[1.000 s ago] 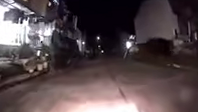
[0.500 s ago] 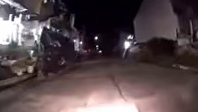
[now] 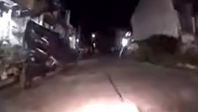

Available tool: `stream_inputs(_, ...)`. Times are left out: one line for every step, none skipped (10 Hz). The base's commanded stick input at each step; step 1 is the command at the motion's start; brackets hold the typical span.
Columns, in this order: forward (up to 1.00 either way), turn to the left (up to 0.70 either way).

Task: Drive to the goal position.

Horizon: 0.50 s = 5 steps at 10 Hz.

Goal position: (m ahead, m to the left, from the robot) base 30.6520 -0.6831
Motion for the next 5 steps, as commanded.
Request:
stream_inputs(1.00,0.00)
stream_inputs(1.00,0.00)
stream_inputs(1.00,0.00)
stream_inputs(1.00,0.00)
stream_inputs(1.00,0.00)
